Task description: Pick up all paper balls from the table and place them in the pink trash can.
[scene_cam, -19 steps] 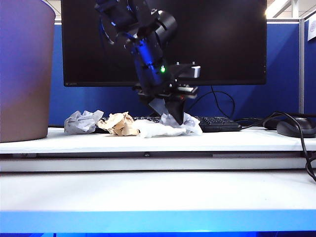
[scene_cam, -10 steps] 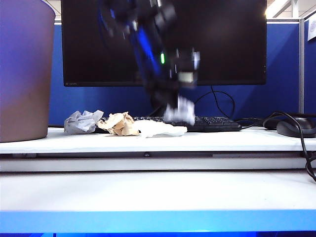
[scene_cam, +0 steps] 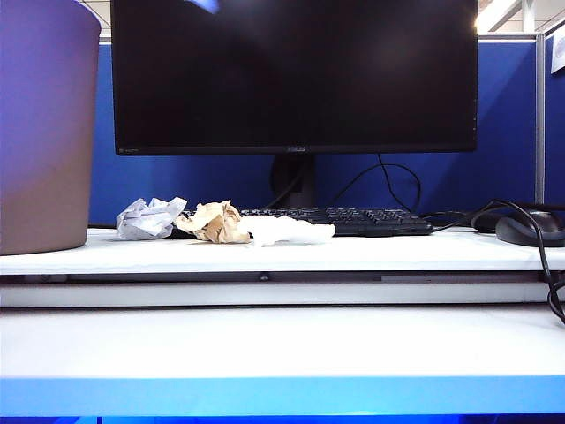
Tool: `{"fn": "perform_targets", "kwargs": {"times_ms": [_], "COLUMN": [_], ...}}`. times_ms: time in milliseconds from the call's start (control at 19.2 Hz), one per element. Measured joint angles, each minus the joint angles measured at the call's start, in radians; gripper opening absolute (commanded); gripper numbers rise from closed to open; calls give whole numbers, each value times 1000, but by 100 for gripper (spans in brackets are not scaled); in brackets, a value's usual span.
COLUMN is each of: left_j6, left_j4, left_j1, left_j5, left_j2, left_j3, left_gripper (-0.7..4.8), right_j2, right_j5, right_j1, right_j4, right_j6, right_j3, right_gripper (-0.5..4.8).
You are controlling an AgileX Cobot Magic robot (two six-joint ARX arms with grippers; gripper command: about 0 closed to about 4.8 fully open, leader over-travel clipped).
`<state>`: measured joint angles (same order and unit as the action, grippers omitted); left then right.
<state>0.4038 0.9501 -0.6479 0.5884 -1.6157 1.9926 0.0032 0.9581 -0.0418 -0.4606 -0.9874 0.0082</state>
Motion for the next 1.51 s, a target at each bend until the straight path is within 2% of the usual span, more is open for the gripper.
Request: {"fn": "perform_targets", "kwargs": {"times_ms": [52, 104, 260, 520, 572, 728, 780, 884, 987, 1039, 1195, 1247, 1507], "left_j6": [-5, -25, -39, -110, -123, -148, -150, -156, -162, -163, -167, -166, -169], "left_j4": [41, 92, 203, 266, 269, 276, 291, 295, 267, 246, 189, 167, 147], "left_j1": [4, 37, 100, 165, 185, 262, 269, 260, 257, 257, 178, 153, 43], "left_j5": [44, 80, 169, 190, 191, 199, 201, 191, 138, 60, -294, -374, -414], "left_j2": [29, 55, 62, 93, 102, 101, 101, 101, 101, 101, 97, 87, -68], "left_j3": [0, 0, -2, -2, -2, -2, -2, -2, -2, -2, -2, -2, 0], "left_gripper": [-6, -6, -6, -3, 38, 287, 322, 342, 342, 341, 341, 341, 342], "right_j2": [0, 0, 0, 0, 0, 0, 0, 0, 0, 0, 0, 0, 0], "right_j5": [27, 63, 77, 95, 94, 93, 93, 92, 82, 80, 79, 77, 75], "right_j1": [0, 16, 61, 92, 92, 92, 92, 92, 92, 92, 92, 91, 91], "right_j4": [-33, -138, -353, -370, -370, -370, -370, -370, -370, -370, -369, -370, -369], "right_j6": [-24, -65, -172, -229, -231, -232, -232, -232, -232, -231, -231, -230, -224], "right_j3": [0, 0, 0, 0, 0, 0, 0, 0, 0, 0, 0, 0, 0], "right_gripper": [-4, -5, -5, -5, -5, -5, -5, -5, -5, -5, -5, -5, -5]}}
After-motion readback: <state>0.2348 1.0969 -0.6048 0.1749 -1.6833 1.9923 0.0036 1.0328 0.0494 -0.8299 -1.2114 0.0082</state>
